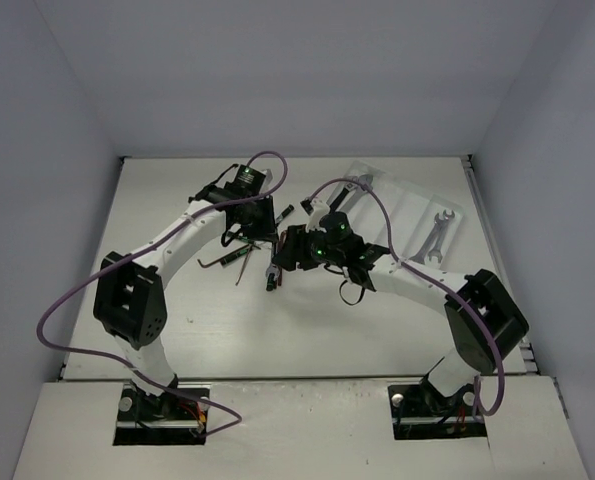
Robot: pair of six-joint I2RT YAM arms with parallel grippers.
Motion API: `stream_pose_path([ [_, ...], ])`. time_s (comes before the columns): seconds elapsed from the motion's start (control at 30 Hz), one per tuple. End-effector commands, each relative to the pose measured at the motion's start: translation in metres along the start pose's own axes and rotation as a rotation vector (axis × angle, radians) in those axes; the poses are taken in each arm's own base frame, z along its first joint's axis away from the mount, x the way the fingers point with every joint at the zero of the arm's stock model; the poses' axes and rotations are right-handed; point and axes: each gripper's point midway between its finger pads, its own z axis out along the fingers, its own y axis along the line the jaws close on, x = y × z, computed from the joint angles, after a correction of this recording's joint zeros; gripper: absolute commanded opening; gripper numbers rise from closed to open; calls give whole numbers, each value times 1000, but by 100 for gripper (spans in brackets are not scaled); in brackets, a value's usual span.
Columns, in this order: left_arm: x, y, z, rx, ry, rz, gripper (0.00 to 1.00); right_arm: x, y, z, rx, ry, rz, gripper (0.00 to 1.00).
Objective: Sort the tools into containers
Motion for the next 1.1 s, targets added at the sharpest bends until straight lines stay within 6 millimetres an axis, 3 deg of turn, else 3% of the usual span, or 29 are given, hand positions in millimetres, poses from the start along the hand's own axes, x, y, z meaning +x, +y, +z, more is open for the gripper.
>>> stream_pose_path([
  [0.0,-39,-41,-48,154,-161,-23,0,-46,21,6,-46,-129,-47,51],
  [0.23,-39,-48,-54,199,-182,-61,0,-57,19,17,-30,-150,-59,48],
  [0.33,-36,-48,-54,200,-183,-72,0,-61,17,17,-18,-169,-55,38],
  [0.47,-37,-49,-53,217,-197,-81,0,-59,14,16,-2,-171,-44,12],
  [0.7,-37,-45,-50,210,-221,-72,0,-64,6,3,42,-213,-2,0],
  [0.73,-37,-42,-51,199,-230,-68,5,-64,2,0,56,-219,7,0],
  [0.93,-42,-25,-66,115,-300,-29,54,-68,-46,-28,201,-257,87,0],
  [1.07,-44,-7,-84,24,-363,18,62,-82,-106,-75,419,-313,134,0],
])
